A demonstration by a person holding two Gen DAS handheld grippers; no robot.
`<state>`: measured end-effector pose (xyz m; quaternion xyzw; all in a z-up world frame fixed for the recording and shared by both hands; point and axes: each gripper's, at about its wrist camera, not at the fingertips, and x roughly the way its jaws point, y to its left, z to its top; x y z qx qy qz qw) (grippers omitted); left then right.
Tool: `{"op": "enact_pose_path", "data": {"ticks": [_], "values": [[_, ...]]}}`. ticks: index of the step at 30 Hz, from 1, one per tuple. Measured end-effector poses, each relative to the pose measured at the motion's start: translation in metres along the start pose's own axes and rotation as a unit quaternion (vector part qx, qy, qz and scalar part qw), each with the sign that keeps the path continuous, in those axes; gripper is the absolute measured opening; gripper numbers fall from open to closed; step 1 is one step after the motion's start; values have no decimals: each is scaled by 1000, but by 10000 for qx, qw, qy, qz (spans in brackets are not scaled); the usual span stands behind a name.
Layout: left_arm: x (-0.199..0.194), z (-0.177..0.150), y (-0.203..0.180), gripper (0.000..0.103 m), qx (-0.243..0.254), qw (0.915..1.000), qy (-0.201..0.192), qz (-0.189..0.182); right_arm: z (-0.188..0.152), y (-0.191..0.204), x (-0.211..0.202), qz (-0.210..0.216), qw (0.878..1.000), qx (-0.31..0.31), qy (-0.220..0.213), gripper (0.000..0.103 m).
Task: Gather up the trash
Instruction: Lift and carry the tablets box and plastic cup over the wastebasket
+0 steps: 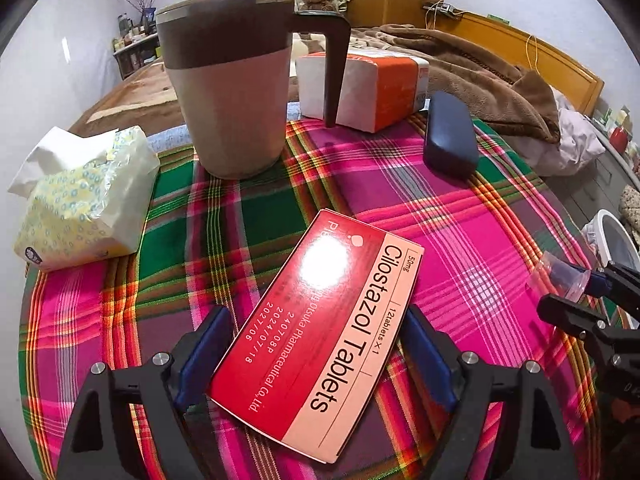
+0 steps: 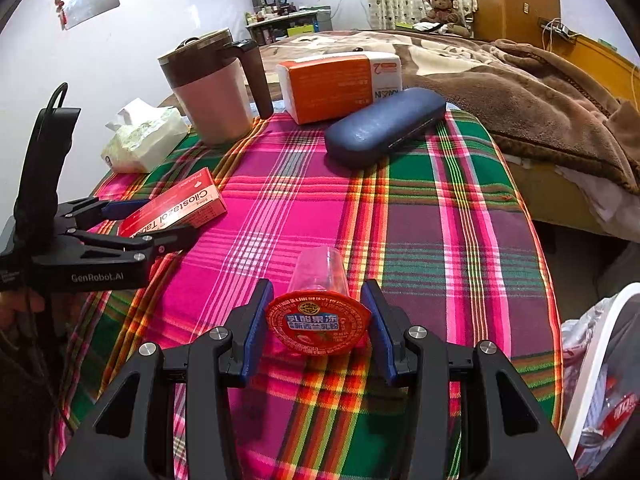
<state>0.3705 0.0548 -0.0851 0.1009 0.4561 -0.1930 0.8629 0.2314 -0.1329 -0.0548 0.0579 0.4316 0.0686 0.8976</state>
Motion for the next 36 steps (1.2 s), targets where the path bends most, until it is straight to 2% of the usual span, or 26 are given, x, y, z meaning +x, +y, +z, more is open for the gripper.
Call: {"op": "enact_pose_path", "data": {"ticks": [10,16,23,34,36], "values": [[-11,-7,-12,69,-202,9997,26,117,-1,0,-6,-21,10000,16,-94,47],[-28,-17,-22,69,-393,9989,-150,184,-3,0,-19,-21,9996,26,-265,47],[-63,-26,-42,69,-425,9983,-395,-7,-7,-4,-43,-57,9988,31,-494,47],[-116,-29,-98,69,-230,9966,-791,-19,-23,-32,-104,-334,9943,150,-1000,47],[-123,-30,-111,69,-192,9961,-853,-117,-28,-42,-117,-417,9928,209,-1100,47]]}}
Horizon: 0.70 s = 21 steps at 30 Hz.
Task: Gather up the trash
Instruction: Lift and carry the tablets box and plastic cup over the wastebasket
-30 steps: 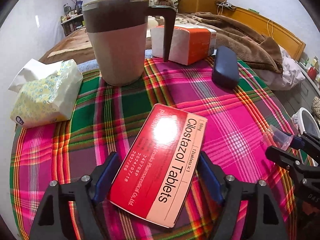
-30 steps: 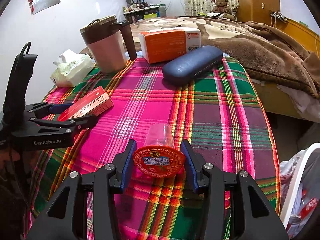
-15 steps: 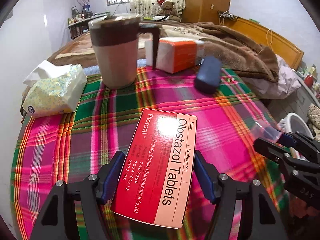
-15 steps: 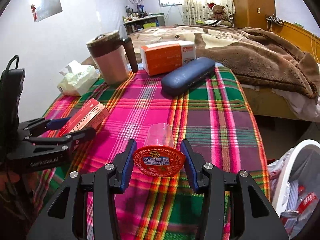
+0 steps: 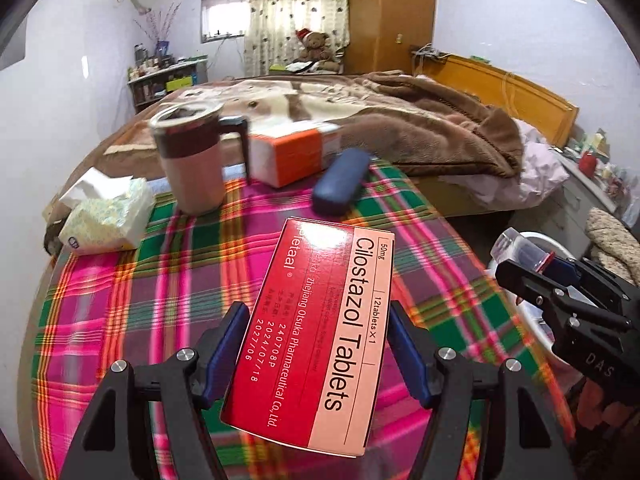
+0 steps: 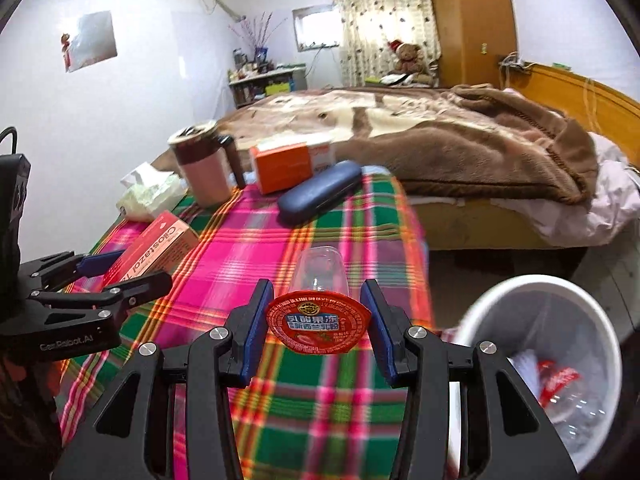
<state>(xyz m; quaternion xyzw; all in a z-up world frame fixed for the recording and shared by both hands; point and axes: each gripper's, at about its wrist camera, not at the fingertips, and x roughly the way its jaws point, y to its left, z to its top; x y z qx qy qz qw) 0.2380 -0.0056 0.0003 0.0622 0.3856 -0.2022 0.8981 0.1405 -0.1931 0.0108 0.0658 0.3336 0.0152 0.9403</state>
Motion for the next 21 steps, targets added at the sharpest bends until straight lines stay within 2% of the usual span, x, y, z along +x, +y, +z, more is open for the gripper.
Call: {"op": "enact_pose_path", "data": {"ticks": [10,21], "values": [[-21,3,-76,69,268,9986,-263,-382,-8,-47,-45,-413,9983,253,-316,47],[-20,6,-160,69,507,9944,-306,-879,-19,-104,-76,-868,9938,516,-471,47]]}}
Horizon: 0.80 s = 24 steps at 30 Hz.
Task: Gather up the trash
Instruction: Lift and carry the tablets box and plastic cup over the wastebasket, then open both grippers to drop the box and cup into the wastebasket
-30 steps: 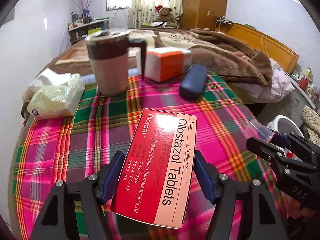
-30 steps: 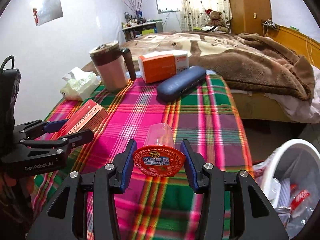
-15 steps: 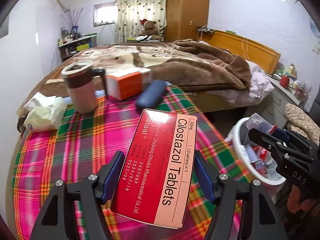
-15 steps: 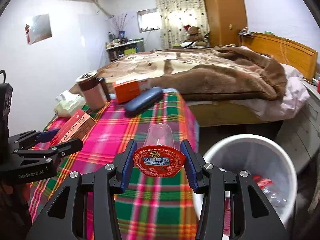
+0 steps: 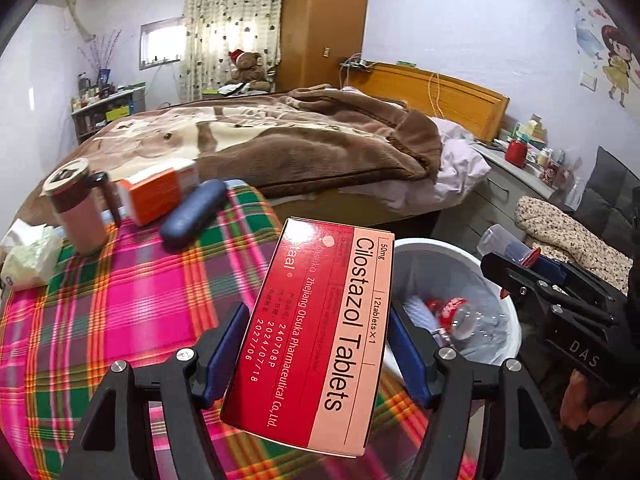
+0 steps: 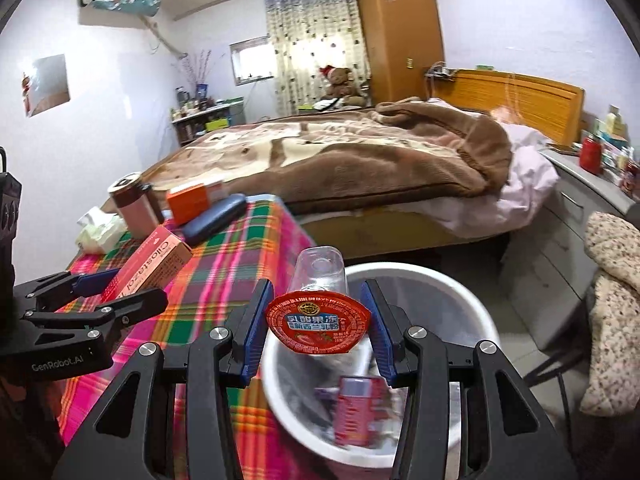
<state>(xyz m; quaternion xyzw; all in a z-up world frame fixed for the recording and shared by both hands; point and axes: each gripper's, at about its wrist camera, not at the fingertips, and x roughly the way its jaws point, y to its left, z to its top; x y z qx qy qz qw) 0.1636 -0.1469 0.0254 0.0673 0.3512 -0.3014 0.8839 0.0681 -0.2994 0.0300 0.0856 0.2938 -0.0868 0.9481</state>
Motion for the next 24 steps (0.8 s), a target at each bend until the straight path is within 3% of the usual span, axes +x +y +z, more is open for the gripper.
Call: {"op": "enact_pose_path", "data": {"ticks": [13,24], "values": [[54,-6,-79,69,219,9979,433,-432,-18,-60,23,-263,9980,330,463,47],[92,-17,-98,70,155,9962,771,-387,-26,-87,45,-46,9941,477,978,47]]}}
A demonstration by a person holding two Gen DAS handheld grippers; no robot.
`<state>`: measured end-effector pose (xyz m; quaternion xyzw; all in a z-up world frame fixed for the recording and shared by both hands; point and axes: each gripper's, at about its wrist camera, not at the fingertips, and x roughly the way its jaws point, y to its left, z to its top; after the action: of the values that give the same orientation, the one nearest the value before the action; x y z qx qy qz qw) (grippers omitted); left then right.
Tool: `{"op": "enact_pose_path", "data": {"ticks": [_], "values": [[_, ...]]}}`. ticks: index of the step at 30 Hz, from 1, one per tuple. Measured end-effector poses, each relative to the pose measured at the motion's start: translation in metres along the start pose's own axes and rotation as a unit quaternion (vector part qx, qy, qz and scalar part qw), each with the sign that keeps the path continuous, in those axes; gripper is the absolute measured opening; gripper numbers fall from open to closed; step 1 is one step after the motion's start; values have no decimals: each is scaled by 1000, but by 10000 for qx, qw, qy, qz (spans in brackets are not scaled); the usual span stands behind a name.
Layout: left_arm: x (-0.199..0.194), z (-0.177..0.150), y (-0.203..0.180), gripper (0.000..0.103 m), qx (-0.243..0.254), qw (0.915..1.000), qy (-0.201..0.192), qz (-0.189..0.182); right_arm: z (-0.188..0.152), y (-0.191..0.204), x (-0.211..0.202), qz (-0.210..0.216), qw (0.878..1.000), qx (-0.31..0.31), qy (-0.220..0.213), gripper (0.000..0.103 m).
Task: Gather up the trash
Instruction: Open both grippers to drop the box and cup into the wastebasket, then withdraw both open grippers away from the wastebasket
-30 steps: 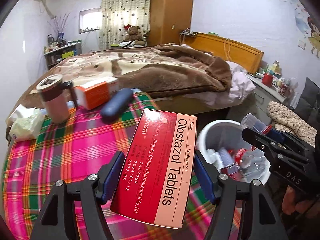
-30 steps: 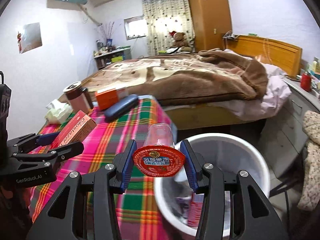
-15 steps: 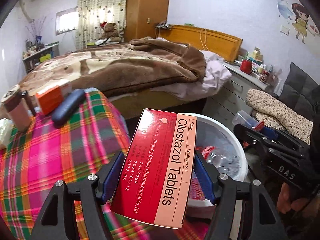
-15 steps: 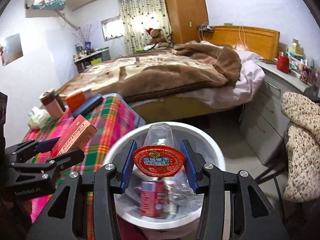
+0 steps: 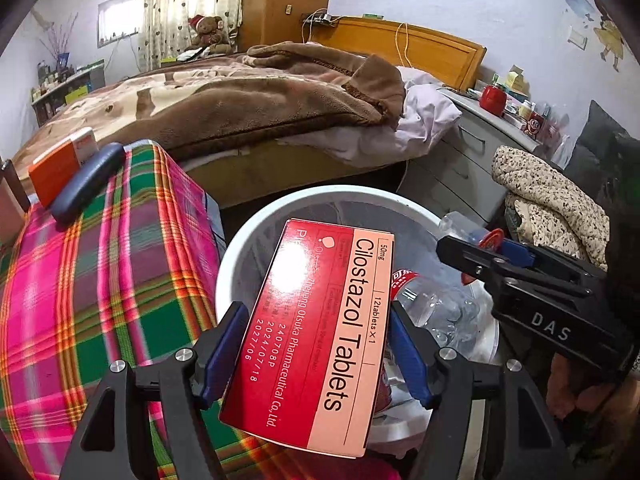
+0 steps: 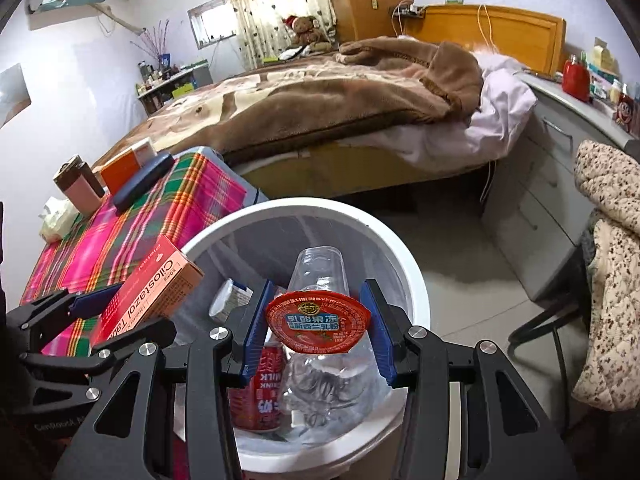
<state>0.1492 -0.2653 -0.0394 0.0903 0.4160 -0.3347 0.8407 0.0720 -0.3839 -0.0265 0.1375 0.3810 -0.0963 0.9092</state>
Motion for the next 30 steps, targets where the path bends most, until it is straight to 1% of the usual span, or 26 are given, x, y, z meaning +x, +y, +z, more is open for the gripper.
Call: {"op": "enact_pose_path", "data": {"ticks": [4,5,6,7,8,16,23,28,30], "values": [[5,-1,-3,70,41,10000,42,33,2,-4,0,110,9999,28,39,48],[4,-1,-4,71,41,10000,27,5,3,-6,-1,109,9999,31,22,53],[3,-1,-4,75,34,10000,11,-10,3,-7,-1,110,9999,27,30,60],[2,-1,-4,77,33,10000,-19,-6,3,-7,-1,110,9999,23,27,62],[0,-1,-4,78,41,10000,-53,-10,3,-8,-1,110,9999,22,16,63],[-15,-6,0,78,-92,9998,-149,13,-1,-6,-16,84,9998,32,-169,63],[-46,-20,4,78,-265,9987,-433,106,-10,11,-48,-107,9977,-163,-655,63],[-76,-39,8,78,-386,9952,-802,401,-24,27,-70,-92,9950,-270,-959,63],[-89,-47,11,78,-476,9931,-907,577,-31,34,-78,-101,9935,-327,-1085,63]]}}
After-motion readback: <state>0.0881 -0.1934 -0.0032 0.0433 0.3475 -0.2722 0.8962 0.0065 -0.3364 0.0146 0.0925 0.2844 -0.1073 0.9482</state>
